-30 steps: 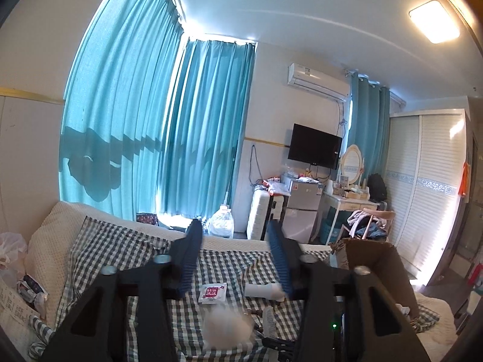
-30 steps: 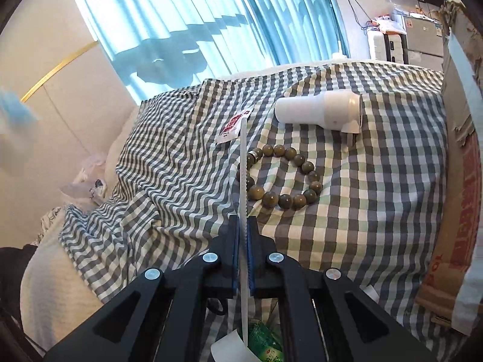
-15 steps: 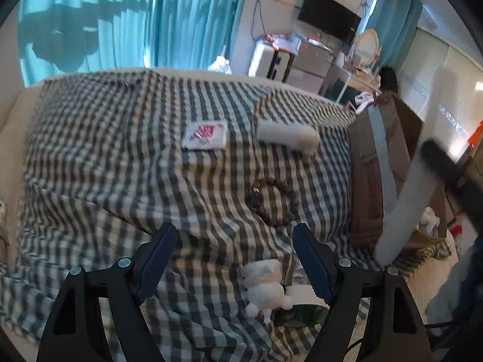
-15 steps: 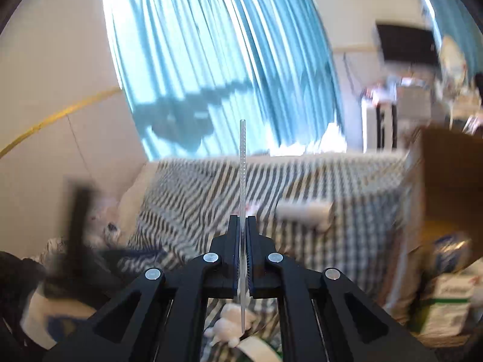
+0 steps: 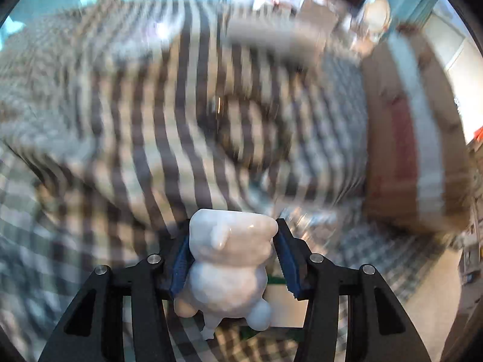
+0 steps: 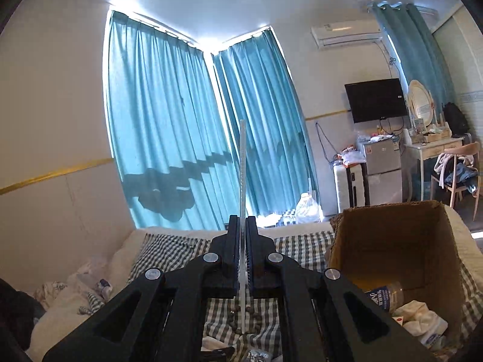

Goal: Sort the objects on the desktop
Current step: 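Lift the figurine and comb and carry them to the cardboard box, then open both tools to drop the figurine and comb into the box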

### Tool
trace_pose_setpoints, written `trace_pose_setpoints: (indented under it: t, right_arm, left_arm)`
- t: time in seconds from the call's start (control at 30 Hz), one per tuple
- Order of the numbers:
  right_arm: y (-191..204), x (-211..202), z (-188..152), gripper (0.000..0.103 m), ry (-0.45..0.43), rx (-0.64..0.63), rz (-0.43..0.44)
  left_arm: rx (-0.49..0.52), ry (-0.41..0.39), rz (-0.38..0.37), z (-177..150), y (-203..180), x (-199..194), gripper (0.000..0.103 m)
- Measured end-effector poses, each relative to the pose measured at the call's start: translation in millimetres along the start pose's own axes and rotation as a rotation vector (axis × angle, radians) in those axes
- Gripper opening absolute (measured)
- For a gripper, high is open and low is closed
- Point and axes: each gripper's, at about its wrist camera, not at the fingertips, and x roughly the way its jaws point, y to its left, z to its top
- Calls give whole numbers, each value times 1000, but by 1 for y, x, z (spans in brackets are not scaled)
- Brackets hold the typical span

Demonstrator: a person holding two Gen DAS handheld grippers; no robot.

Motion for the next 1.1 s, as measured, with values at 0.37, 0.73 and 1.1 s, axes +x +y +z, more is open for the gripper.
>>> trace_pose_setpoints:
  t: [0.37, 0.73, 1.1]
  right_arm:
    - [-31, -28, 21, 4, -71, -41, -204]
    - [-99, -48, 20, 4, -8, -30, -364]
    - [-166, -11, -19, 4, 165, 23, -451]
  left_arm:
    - [104, -430, -279, 41, -94, -155, 52]
    - [290, -533, -397, 70, -205, -177, 52]
    - [403, -486, -245, 79, -281, -87, 53]
